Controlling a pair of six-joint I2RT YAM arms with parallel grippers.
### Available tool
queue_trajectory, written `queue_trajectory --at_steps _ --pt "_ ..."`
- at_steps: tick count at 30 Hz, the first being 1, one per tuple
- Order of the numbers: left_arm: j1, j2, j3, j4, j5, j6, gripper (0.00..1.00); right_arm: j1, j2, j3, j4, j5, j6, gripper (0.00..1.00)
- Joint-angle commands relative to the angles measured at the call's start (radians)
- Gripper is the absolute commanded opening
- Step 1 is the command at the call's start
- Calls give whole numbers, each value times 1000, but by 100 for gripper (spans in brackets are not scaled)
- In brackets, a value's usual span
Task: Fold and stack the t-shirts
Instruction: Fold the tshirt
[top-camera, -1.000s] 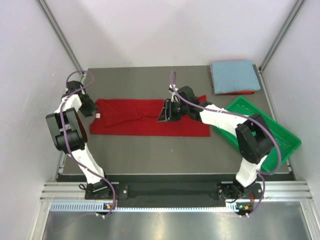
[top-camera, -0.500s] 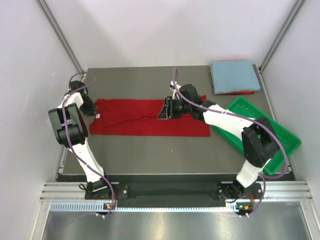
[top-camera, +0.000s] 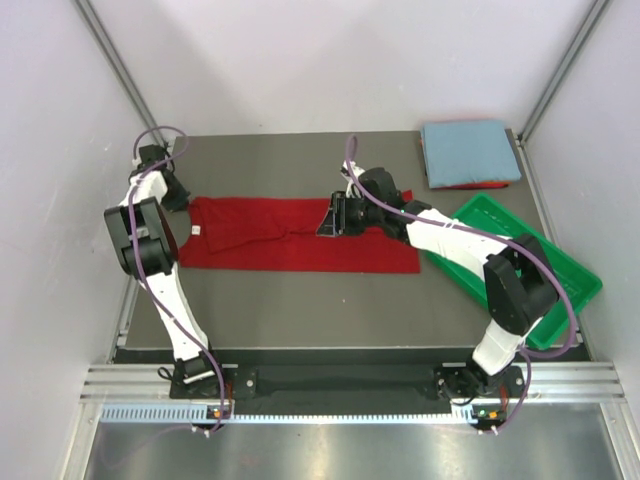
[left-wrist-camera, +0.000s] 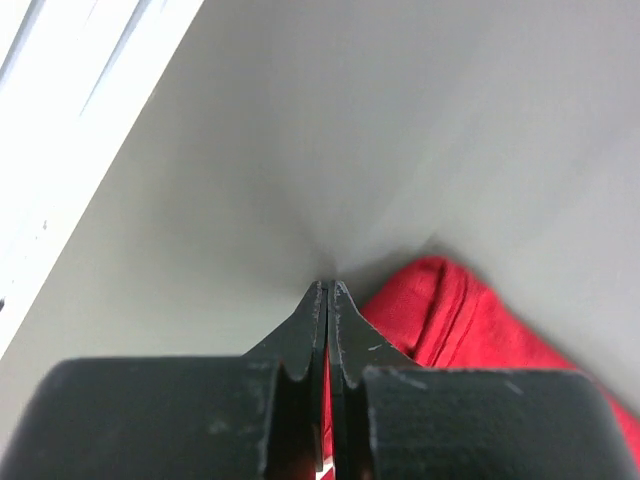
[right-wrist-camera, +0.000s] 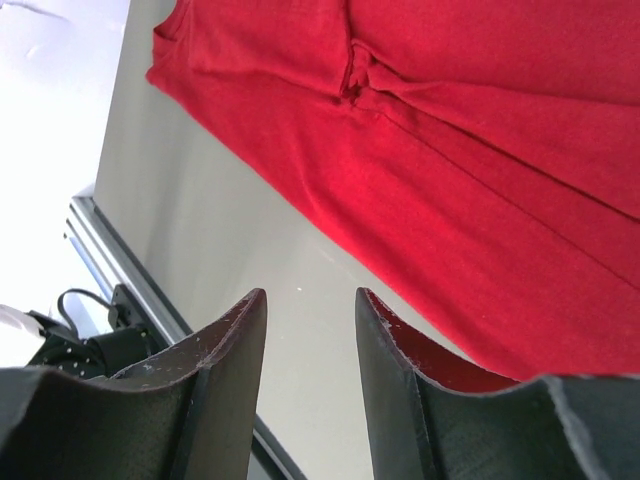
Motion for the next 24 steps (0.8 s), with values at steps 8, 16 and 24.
queue_trajectory --at_steps 8,16,24 --pt "-2 -81 -37 34 -94 -13 34 -8 -3 60 19 18 -3 42" --pt "-2 -155 -77 90 130 29 39 -5 -5 50 20 -12 2 43" --pt "-3 -204 -129 105 147 37 41 -2 -28 27 26 -10 -3 43"
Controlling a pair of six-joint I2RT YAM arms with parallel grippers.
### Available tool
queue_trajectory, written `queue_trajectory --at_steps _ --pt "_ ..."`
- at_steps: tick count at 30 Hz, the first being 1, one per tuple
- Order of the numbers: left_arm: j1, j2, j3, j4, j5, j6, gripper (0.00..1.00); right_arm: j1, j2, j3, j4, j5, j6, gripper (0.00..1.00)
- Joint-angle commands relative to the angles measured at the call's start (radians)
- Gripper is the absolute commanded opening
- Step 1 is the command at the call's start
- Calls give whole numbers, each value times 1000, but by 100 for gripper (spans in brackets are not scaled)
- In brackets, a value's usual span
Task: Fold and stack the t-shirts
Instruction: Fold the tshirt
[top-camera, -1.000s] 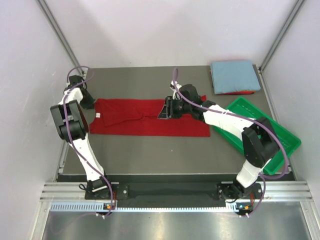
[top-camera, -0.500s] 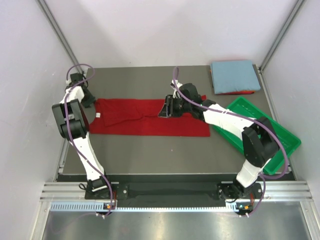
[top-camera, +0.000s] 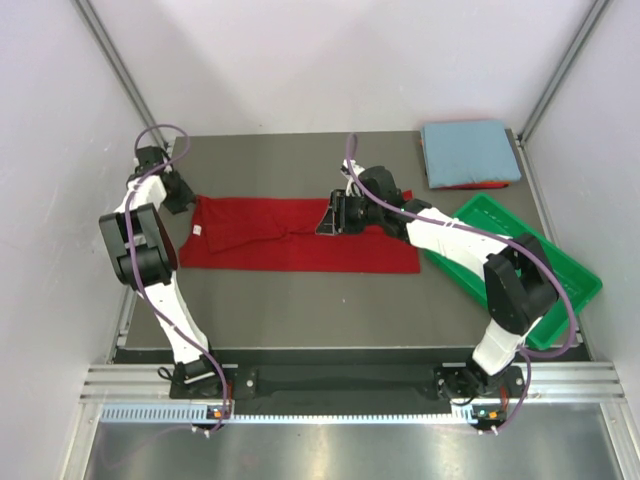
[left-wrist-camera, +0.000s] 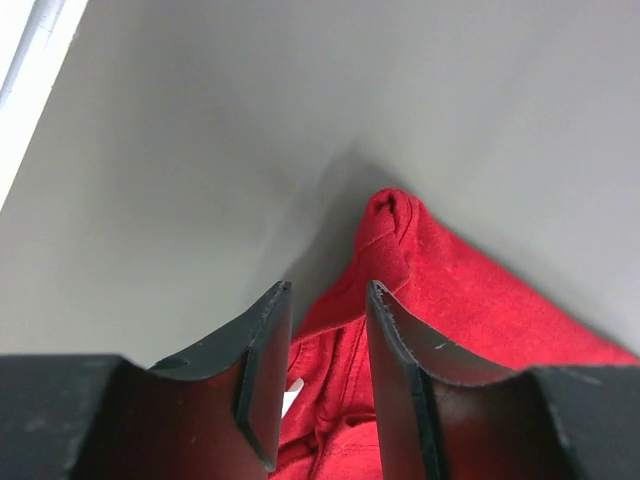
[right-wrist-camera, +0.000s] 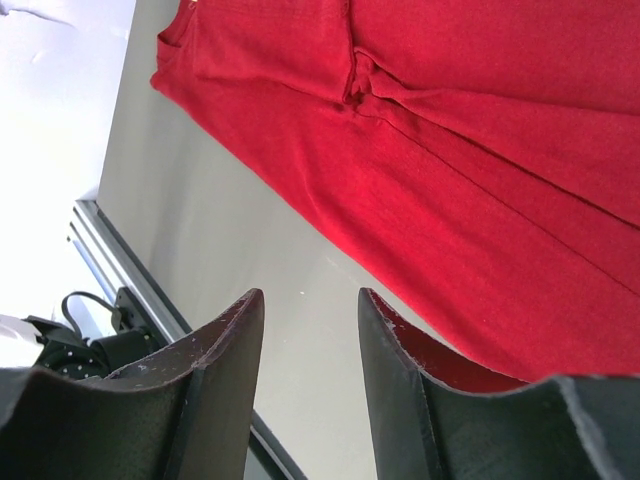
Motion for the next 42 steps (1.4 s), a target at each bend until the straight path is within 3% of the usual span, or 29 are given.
queue_trajectory --at_steps 1,10,28,33,34,35,38,42 --pt "0 -82 -6 36 43 11 41 0 -28 15 30 -15 -5 43" --pt "-3 -119 14 39 43 14 45 2 -23 29 39 -17 2 45" --pt "0 74 11 64 20 34 43 3 -7 52 21 -11 -14 46" --pt "0 109 26 67 -52 22 31 3 1 67 9 -4 -28 46" --pt "0 114 37 66 -67 19 25 2 4 68 7 -4 -30 46" --pt "-1 123 46 64 -72 17 13 3 4 70 6 -3 -28 46" --pt "0 152 90 58 -79 21 0 3 21 81 7 -1 -27 46" --pt "0 214 191 53 -73 16 0 3 43 99 7 2 -25 46"
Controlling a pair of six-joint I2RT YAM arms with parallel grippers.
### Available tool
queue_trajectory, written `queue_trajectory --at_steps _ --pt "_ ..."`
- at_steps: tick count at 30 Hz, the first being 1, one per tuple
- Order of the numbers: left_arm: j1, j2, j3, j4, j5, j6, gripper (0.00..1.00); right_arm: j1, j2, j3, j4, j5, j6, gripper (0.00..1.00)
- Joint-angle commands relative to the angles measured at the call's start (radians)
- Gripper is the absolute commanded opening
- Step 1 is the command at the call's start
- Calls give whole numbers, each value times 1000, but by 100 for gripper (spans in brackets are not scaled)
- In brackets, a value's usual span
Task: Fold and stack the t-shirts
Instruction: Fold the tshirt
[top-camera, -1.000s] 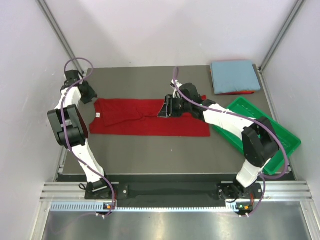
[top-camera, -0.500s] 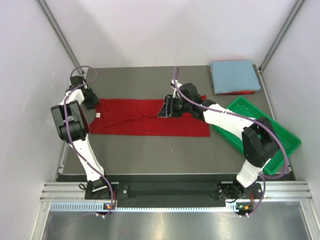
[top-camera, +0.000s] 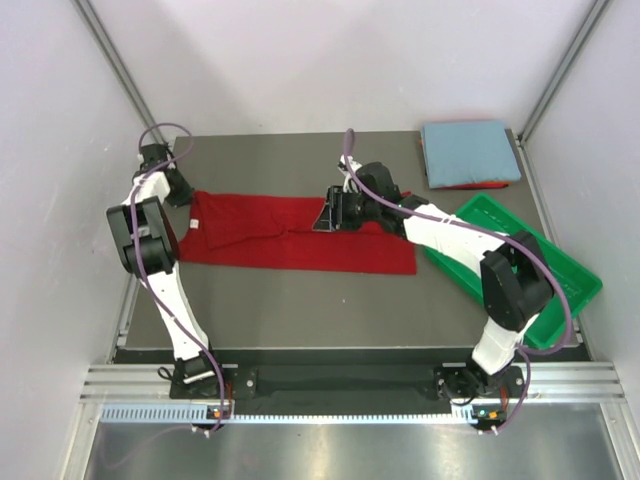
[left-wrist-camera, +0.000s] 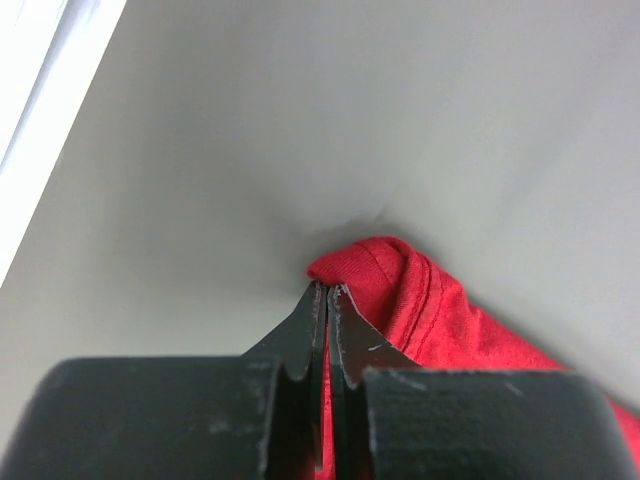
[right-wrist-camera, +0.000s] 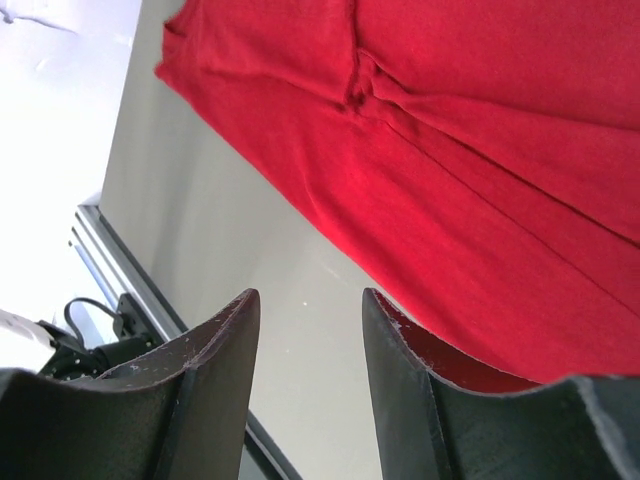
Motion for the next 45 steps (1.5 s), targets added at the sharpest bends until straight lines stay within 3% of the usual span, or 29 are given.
queue_trajectory --at_steps 1,15,19,23,31,37,40,41,42,45 --pt "3 96 113 24 -29 -2 0 3 20 53 28 8 -17 46" --pt "-31 408 572 231 183 -212 1 -45 42 49 40 200 -52 46" --pt "-34 347 549 263 223 -253 26 -63 22 47 -20 224 -86 46" --pt "-37 185 407 232 134 -235 51 -63 -74 -17 -98 238 -121 46" --pt "-71 -190 78 84 -194 -267 70 -62 -352 -308 -116 261 -63 47" --pt "-177 -409 -152 8 -144 -276 71 -55 -610 -468 -144 258 -26 48" --pt "-308 -575 -359 25 -100 -310 68 -55 -689 -480 -207 261 -31 48" --pt "-398 -619 -417 45 -104 -339 67 -55 -708 -483 -239 260 -31 48" --pt "-442 -711 -544 81 -104 -368 65 -55 -731 -487 -256 261 -29 48" --pt "-618 -854 -783 212 -86 -532 59 -55 -821 -503 -317 281 -9 48"
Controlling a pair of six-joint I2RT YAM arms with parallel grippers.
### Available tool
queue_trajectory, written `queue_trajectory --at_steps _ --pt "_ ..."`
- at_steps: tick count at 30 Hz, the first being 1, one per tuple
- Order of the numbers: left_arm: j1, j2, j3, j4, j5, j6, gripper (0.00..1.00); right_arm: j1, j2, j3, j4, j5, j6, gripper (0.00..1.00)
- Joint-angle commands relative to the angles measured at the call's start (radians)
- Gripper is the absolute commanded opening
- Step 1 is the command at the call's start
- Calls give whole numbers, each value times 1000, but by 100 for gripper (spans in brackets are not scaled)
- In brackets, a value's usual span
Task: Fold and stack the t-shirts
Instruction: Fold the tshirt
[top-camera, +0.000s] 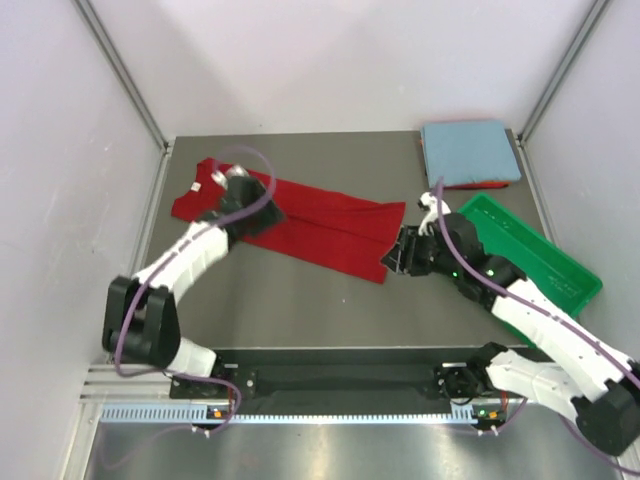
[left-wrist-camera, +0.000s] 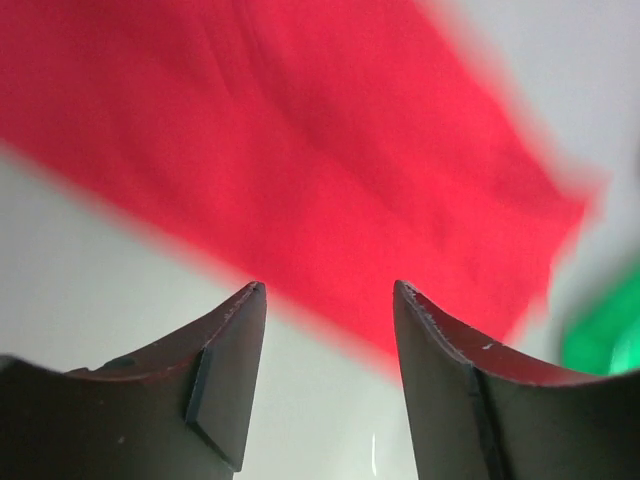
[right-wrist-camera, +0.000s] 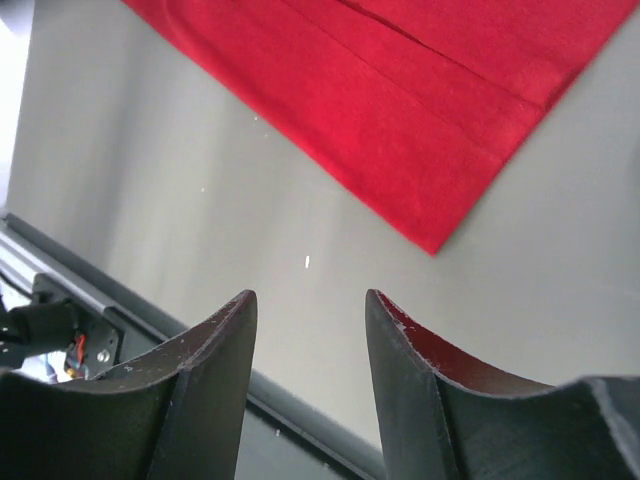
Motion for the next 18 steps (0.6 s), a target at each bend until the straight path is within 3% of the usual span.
queue_trajectory --at_steps 1,2,7,9,18 --pt "-148 -156 -211 99 0 -243 58 3 -110 -14 -78 28 25 49" --pt "-242 -177 -276 102 -25 -294 59 4 -126 -25 -104 34 32 49" --pt "-493 -266 -442 234 -196 -611 60 6 -210 -44 -219 39 60 50" --pt "-542 -253 -511 323 -197 -672 60 6 -243 -45 -244 45 68 50" --pt "-745 43 -366 452 -293 -821 59 6 -385 -22 -333 106 85 52"
